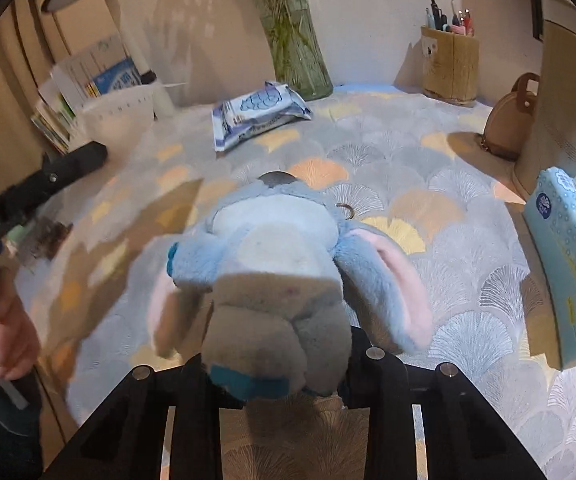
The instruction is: Organize soft objects
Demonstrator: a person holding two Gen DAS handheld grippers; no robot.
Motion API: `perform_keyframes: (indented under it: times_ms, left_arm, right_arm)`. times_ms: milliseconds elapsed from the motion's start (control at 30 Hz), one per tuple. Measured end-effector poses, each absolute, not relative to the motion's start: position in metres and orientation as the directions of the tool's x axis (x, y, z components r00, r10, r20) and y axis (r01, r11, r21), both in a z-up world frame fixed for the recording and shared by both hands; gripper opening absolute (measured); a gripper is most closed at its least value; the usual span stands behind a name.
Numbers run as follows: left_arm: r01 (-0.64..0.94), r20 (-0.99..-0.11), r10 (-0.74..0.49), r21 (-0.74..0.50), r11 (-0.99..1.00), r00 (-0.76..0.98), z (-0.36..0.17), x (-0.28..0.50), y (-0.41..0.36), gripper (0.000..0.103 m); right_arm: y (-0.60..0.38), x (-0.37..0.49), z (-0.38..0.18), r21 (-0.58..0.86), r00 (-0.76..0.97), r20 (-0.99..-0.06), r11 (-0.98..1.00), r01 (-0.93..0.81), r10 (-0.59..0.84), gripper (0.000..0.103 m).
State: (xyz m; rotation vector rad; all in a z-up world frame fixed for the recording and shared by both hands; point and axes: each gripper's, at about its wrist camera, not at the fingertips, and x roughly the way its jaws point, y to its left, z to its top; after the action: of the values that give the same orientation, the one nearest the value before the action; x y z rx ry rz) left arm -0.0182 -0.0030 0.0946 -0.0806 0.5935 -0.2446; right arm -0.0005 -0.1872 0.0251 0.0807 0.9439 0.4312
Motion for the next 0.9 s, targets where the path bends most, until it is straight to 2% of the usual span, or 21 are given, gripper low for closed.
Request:
perform_keyframes:
  times_ms: [133, 267, 367, 467, 500, 600, 767, 833, 900]
  left_arm:
    - [0.222, -0.530, -0.265, -0.145, 0.964, 0.805, 0.100, -0.023, -0.008, 0.031]
    - [0.243, -0.501, -0.280, -0.140, 0.960, 0.819, 0.115, -0.029, -0.013, 0.031]
    - [0.263, -0.476, -0.284, -0.112, 0.958, 0.832, 0.128, -0.034, -0.021, 0.031]
    - [0.269, -0.469, -0.283, -0.099, 0.958, 0.836, 0.131, -0.037, -0.026, 0.031]
    - [0.267, -0.474, -0.282, -0.100, 0.958, 0.834, 0.130, -0.037, -0.027, 0.031]
    - [0.262, -0.482, -0.280, -0.106, 0.959, 0.830, 0.125, -0.041, -0.025, 0.031]
    - [0.246, -0.493, -0.273, -0.121, 0.962, 0.826, 0.117, -0.043, -0.015, 0.031]
    - [0.240, -0.494, -0.274, -0.133, 0.962, 0.825, 0.115, -0.041, -0.013, 0.031]
    - [0.239, -0.493, -0.274, -0.135, 0.962, 0.826, 0.115, -0.040, -0.011, 0.031]
  right_arm:
    - [-0.197, -0.009, 0.029, 0.240, 0.529, -0.757, 0.916, -0.321, 0.383, 0.030]
    - [-0.215, -0.022, 0.050, 0.309, 0.567, -0.694, 0.895, -0.322, 0.444, 0.030]
    - [-0.223, -0.033, 0.073, 0.304, 0.619, -0.640, 0.889, -0.341, 0.456, 0.030]
    - [-0.222, -0.035, 0.077, 0.271, 0.620, -0.648, 0.895, -0.355, 0.442, 0.030]
    - [-0.220, -0.032, 0.071, 0.271, 0.599, -0.665, 0.892, -0.363, 0.446, 0.032]
    - [-0.221, -0.024, 0.048, 0.284, 0.546, -0.728, 0.907, -0.310, 0.414, 0.069]
    - [-0.238, -0.028, 0.045, 0.274, 0.536, -0.742, 0.912, -0.305, 0.403, 0.072]
    - [-0.250, -0.019, 0.047, 0.310, 0.554, -0.725, 0.912, -0.269, 0.410, 0.094]
    - [-0.257, -0.004, 0.043, 0.421, 0.528, -0.693, 0.870, -0.258, 0.491, 0.096]
